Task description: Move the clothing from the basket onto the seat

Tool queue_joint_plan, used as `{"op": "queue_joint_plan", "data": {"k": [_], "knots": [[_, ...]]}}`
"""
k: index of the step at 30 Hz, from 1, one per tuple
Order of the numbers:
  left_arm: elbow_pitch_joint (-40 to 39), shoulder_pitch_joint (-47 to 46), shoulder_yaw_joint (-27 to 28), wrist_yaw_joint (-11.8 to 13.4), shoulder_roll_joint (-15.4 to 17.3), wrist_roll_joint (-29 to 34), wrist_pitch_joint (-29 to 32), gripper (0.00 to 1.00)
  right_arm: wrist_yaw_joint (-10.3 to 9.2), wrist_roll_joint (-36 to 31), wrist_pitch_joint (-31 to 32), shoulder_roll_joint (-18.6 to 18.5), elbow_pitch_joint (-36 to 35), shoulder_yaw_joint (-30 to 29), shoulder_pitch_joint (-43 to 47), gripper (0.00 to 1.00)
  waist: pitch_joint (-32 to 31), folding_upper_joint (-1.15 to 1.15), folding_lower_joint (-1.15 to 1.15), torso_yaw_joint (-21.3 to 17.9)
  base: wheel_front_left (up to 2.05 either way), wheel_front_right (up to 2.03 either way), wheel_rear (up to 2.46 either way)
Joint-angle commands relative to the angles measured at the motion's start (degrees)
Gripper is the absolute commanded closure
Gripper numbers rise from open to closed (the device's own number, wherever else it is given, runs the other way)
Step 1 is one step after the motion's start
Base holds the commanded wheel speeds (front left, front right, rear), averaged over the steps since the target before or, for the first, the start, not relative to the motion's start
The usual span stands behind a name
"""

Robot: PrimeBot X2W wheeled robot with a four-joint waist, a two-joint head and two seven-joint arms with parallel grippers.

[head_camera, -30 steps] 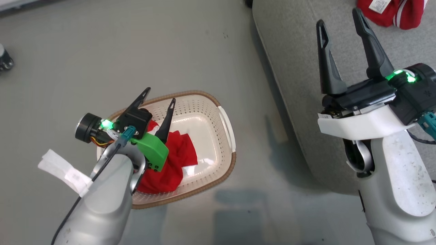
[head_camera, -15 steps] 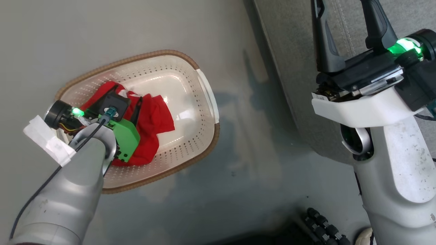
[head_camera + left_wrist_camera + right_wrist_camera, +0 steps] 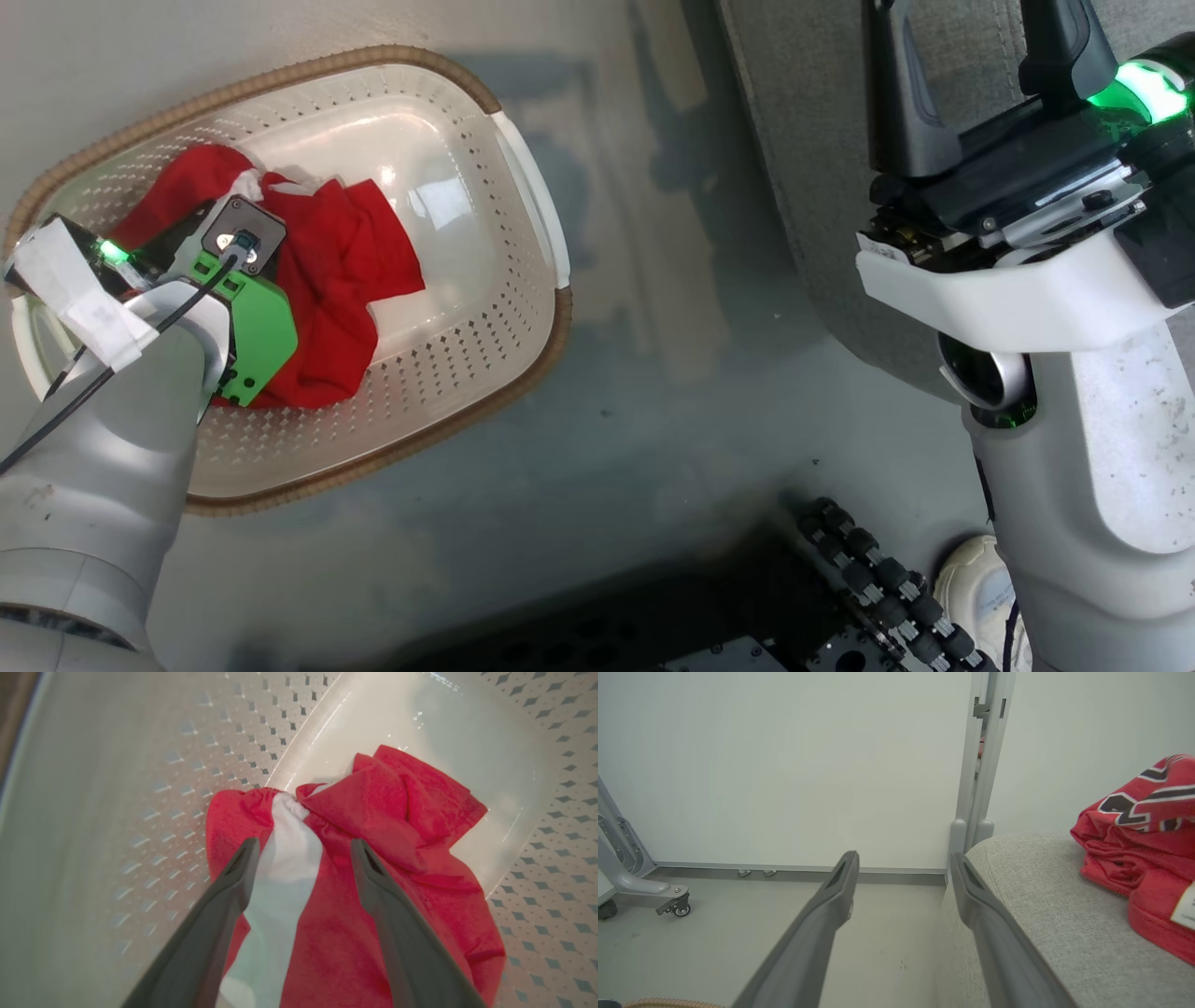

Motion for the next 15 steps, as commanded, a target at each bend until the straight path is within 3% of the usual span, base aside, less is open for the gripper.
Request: {"op": "queue_joint_plan", "data": {"k": [1,15], "knots": [[0.2,-1.2,-0.4,0.6,0.5,0.6,1.0,0.00,-0.04,0.0,-0.1,0.0,-0.5,0.0,-0.6,0.00,2.4,0.00,-0.01,-0.6,0.00,0.00,0.00],[1.2,-4.8,-4.2,1.3,1.0,2.4,10.1,0.00,-0.04,-0.8,-0.1,0.0,-2.9,-0.7,-0.1,0.00,7.7,0.00,-0.01,-0.7,0.00,0.00,0.00]]}}
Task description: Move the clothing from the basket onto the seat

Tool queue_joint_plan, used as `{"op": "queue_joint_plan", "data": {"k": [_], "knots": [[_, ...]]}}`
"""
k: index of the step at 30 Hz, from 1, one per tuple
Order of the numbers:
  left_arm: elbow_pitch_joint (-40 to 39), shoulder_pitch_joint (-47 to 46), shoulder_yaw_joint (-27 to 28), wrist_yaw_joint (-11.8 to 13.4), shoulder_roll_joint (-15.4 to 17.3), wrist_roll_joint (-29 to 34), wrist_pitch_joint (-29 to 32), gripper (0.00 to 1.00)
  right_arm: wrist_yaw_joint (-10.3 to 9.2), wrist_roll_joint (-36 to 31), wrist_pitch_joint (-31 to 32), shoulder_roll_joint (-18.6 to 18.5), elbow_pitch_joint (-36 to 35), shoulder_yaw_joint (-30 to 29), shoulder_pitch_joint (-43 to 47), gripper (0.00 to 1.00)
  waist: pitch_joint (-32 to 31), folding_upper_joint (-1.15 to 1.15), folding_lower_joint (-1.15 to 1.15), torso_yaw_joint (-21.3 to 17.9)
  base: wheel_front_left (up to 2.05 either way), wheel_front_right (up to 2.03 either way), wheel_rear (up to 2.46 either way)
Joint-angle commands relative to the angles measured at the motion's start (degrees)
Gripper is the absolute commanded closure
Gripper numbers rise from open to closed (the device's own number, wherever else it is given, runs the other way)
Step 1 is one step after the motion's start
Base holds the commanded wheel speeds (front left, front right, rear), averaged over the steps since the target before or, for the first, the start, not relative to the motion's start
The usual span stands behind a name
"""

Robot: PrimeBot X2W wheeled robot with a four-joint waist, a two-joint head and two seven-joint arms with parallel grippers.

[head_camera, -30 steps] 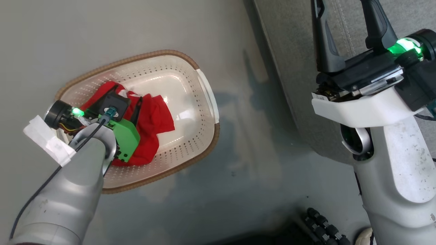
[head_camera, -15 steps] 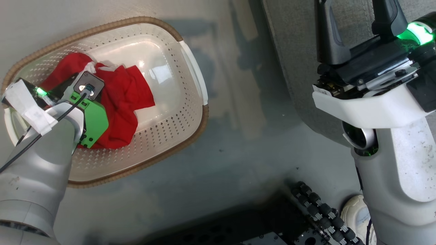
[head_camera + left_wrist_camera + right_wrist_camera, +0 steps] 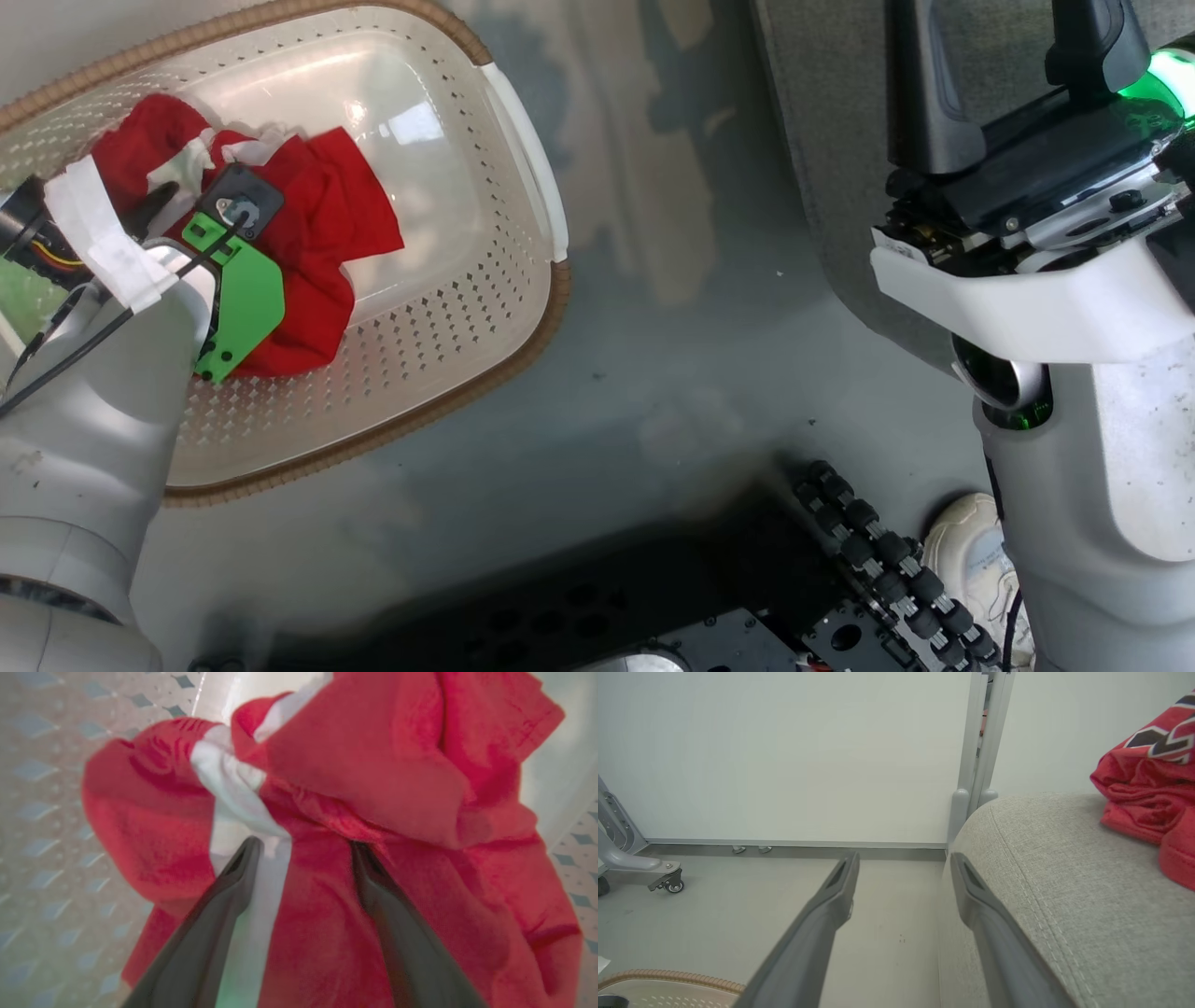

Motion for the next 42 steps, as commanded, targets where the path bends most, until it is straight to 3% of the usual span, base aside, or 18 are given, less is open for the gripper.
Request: {"op": "queue_joint_plan", "data": {"k": [1,5,6,7,8,9,15,26,31,36,42], "knots": [[0.2,-1.1,-0.3,0.3,0.4,0.1,0.6,0.00,-0.04,-0.3,-0.1,-0.1,-0.4,-0.3,0.1,0.00,1.4,0.00,-0.01,-0.2,0.00,0.00,0.00],[0.2,-1.5,-1.0,0.2,-0.1,0.1,2.1,0.00,-0.04,-0.5,-0.1,-0.1,-1.1,-0.7,0.8,0.00,2.1,0.00,-0.01,-0.1,0.00,0.00,0.00],[0.2,-1.6,-1.3,0.3,-0.3,0.2,2.6,0.05,-0.04,-0.6,-0.1,-0.1,-1.3,-0.9,1.1,0.00,2.2,0.00,-0.01,0.0,0.00,0.00,0.00],[0.2,-1.7,-1.4,0.3,-0.5,0.2,3.1,0.33,-0.04,-0.7,-0.1,-0.1,-1.4,-1.0,1.3,0.00,2.3,0.00,-0.01,0.1,0.00,0.00,0.00],[0.2,-1.8,-1.8,0.4,-0.8,0.4,3.7,0.73,-0.04,-0.8,-0.1,-0.1,-1.7,-1.2,1.5,0.00,2.3,0.00,-0.01,0.2,0.00,0.00,0.00],[0.2,-2.1,-2.3,0.4,-1.1,0.8,3.9,1.00,-0.04,-0.8,-0.1,-0.1,-1.8,-1.3,1.7,0.00,2.4,0.00,-0.01,0.2,0.00,0.00,0.00],[0.2,-3.4,-3.2,1.1,-2.9,0.7,4.3,1.00,-0.04,-0.6,-0.1,-0.1,-1.5,-1.6,1.1,0.00,2.7,0.00,-0.01,0.4,0.00,0.00,0.00],[0.2,-2.6,-4.6,1.8,-7.9,-0.4,-0.7,1.00,-0.04,0.2,-0.1,-0.1,0.3,-1.7,0.6,0.00,-0.6,0.00,-0.01,0.8,0.00,0.00,0.00],[0.2,-0.5,-5.1,0.8,-9.3,-1.4,-5.7,1.00,-0.04,-0.3,-0.1,-0.1,1.2,-2.1,1.9,0.00,-4.3,0.00,-0.01,2.2,0.00,0.00,0.00],[0.2,1.7,-5.4,-0.9,-8.1,-3.1,-12.4,1.00,-0.04,-0.7,-0.1,-0.1,2.5,-2.4,3.2,0.00,-8.8,0.00,-0.01,3.7,0.00,0.00,0.00],[-1.1,4.6,-6.4,-1.4,-9.7,-5.8,-15.6,1.00,-0.04,-1.1,-0.1,-0.2,4.4,-3.0,5.5,0.00,-14.8,0.00,-0.01,5.4,0.00,0.00,0.00]]}}
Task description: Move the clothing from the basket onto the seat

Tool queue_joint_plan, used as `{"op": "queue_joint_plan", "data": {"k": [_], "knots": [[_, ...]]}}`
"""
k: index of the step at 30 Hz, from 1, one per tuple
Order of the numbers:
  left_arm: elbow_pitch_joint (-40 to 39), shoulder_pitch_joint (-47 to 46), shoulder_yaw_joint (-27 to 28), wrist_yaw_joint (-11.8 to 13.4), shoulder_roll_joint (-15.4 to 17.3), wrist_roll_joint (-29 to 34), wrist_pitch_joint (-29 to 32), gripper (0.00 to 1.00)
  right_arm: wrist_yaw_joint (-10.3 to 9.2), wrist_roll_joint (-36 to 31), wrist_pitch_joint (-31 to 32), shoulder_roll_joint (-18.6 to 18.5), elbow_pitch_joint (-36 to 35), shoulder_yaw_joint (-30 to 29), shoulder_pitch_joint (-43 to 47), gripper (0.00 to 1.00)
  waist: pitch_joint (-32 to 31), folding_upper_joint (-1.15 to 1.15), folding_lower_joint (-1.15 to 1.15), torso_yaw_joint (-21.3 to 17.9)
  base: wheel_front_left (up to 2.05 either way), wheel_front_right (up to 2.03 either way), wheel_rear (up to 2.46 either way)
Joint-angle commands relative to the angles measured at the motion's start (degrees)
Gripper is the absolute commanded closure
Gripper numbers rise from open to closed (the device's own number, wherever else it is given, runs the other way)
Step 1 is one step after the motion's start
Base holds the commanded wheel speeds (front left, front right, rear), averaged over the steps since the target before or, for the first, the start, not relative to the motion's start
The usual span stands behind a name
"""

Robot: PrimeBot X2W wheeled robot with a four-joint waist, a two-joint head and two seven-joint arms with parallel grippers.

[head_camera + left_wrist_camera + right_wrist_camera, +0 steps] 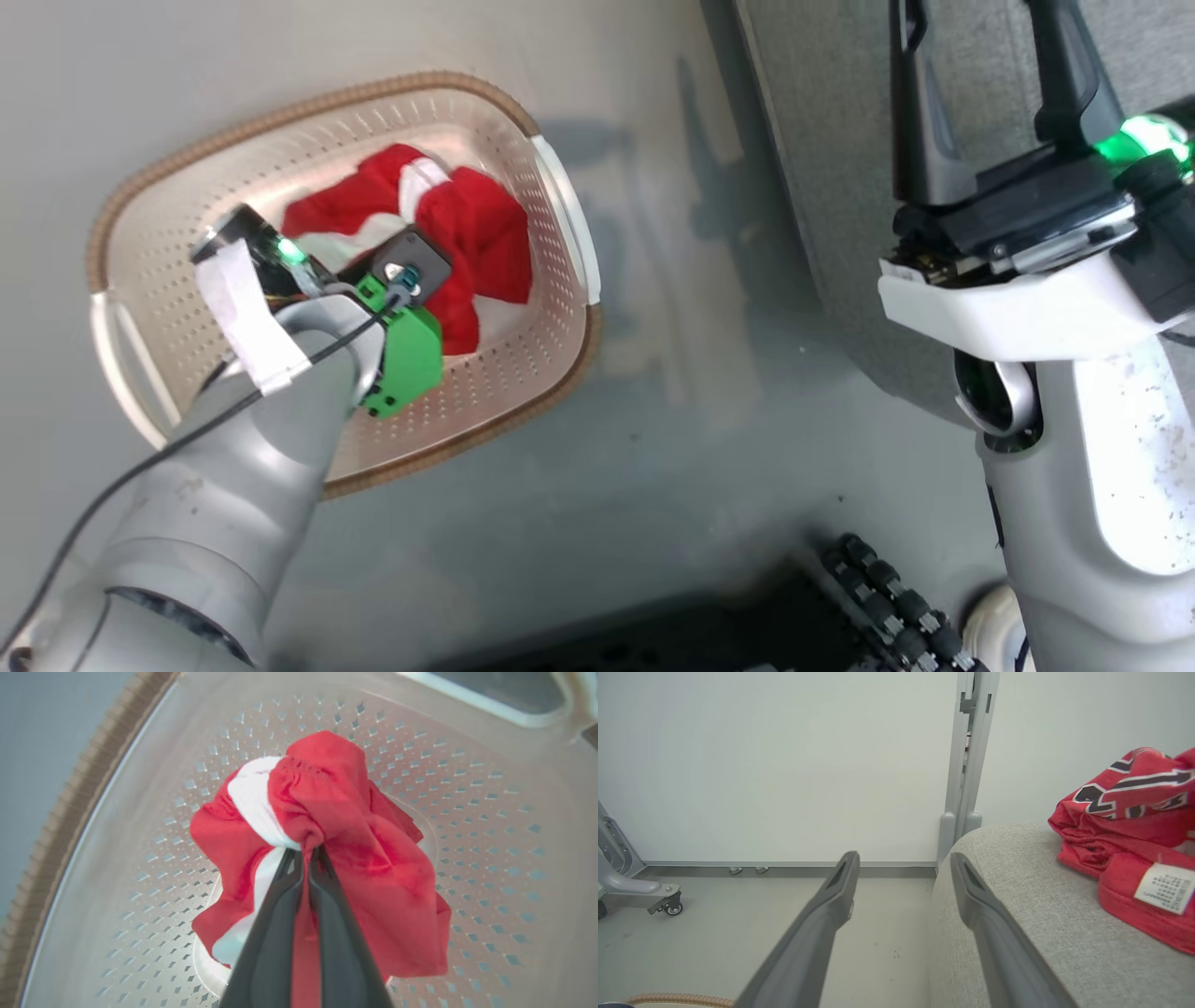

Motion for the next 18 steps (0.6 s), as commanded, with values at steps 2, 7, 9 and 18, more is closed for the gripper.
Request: {"op": "queue_joint_plan", "data": {"k": [2,7,9,18], "knots": [[-1.1,2.0,-0.7,-0.1,-0.9,-1.5,-0.6,1.00,-0.04,-0.2,-0.1,-0.4,0.7,-0.4,1.6,0.00,-6.2,0.00,0.00,2.7,0.00,0.00,0.00],[-4.6,4.7,-1.6,-0.1,-2.2,-4.8,-0.9,1.00,-0.04,0.0,-0.1,-1.0,2.4,-0.9,3.6,0.00,-11.0,0.00,0.00,4.1,0.00,0.00,0.00],[-6.8,6.0,-1.9,-0.1,-2.5,-5.7,-0.9,1.00,-0.05,0.0,-0.1,-1.2,3.1,-1.0,4.4,0.00,-12.9,0.00,0.00,4.7,0.00,0.00,0.00],[-17.6,12.3,-0.1,0.4,-3.1,-8.8,-1.0,1.00,-0.04,0.2,-0.1,-1.9,6.2,-1.8,9.0,0.00,-21.6,0.00,0.00,7.3,0.00,0.00,0.00]]}}
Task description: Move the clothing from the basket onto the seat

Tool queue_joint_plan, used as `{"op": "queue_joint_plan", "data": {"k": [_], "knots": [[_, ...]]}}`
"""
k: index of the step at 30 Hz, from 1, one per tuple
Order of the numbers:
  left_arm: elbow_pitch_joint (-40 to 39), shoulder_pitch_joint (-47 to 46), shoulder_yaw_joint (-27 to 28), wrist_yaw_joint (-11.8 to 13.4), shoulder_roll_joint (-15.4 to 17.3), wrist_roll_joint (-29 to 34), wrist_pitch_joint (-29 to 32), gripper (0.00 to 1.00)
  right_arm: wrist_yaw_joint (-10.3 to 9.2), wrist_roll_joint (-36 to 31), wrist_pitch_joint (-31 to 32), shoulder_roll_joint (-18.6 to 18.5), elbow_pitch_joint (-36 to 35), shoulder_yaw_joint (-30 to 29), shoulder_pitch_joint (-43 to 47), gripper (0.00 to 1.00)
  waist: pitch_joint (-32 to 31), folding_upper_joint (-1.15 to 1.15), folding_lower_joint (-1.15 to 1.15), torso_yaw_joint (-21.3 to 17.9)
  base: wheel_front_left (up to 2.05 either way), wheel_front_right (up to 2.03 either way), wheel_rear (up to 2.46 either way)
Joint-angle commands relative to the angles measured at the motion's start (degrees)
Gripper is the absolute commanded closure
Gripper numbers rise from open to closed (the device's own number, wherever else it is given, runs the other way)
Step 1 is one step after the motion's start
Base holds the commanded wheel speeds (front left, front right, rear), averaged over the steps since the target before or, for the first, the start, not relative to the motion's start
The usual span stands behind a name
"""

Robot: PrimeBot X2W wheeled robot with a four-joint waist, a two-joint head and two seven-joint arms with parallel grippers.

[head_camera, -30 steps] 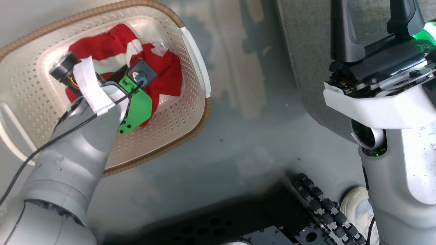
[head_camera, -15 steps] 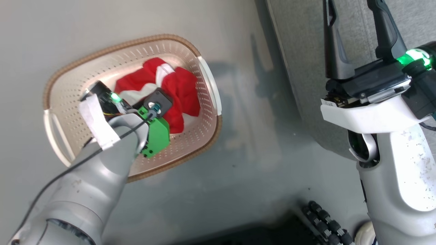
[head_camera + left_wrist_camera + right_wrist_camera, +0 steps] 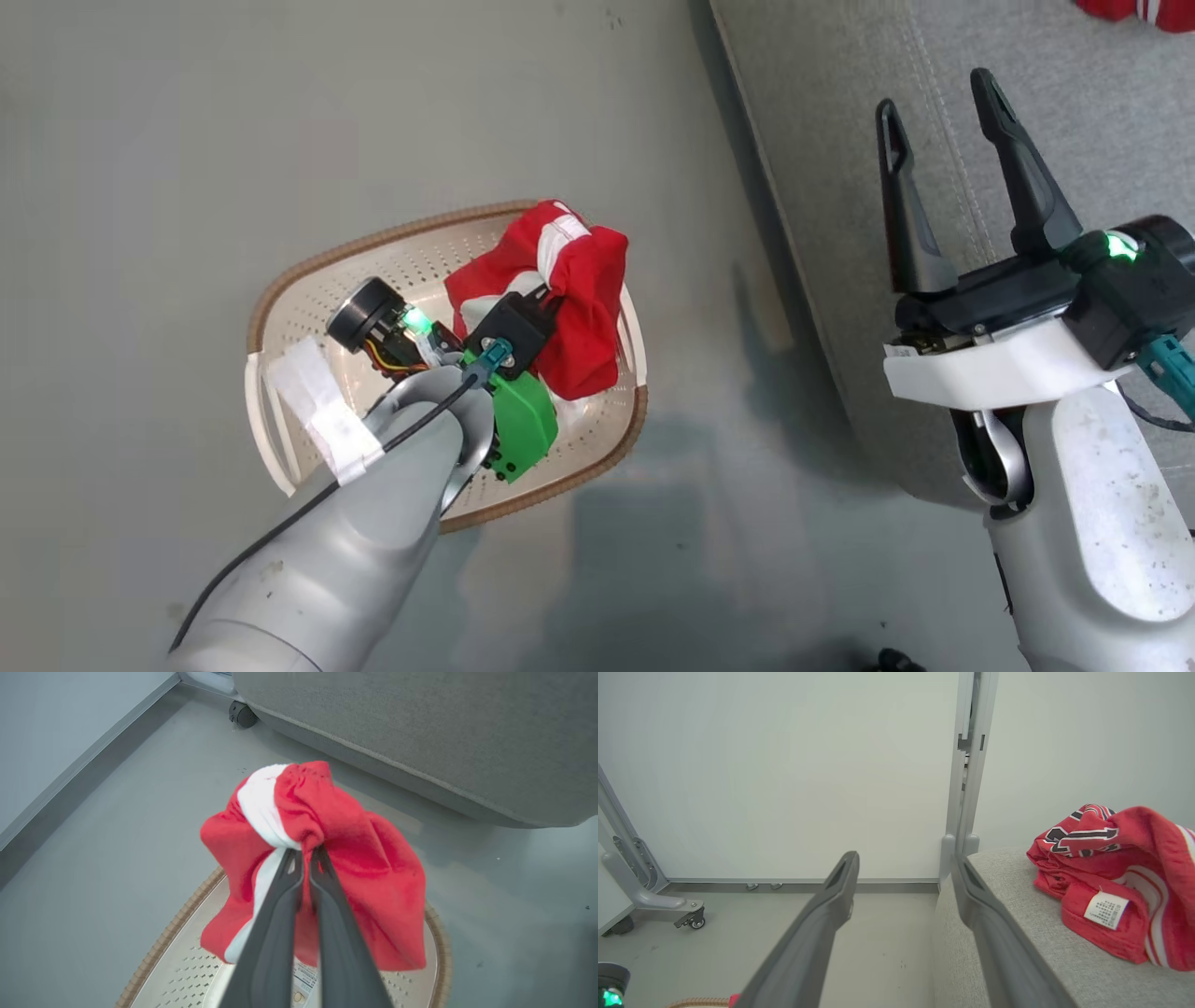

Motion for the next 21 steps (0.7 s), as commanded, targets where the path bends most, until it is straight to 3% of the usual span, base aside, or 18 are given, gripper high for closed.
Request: {"op": "queue_joint_plan", "data": {"k": [1,21], "knots": [[-1.6,1.6,0.6,0.4,-0.1,-0.4,-0.2,1.00,-0.04,0.2,-0.1,-0.4,0.4,-0.3,1.4,0.00,-5.9,0.00,0.00,2.9,0.00,0.00,0.00],[-26.4,11.6,11.9,2.7,1.1,-3.1,-0.2,1.00,-0.04,0.9,-0.1,-0.3,3.8,-0.4,11.7,0.00,-21.7,0.00,0.00,6.1,0.00,0.00,0.00]]}}
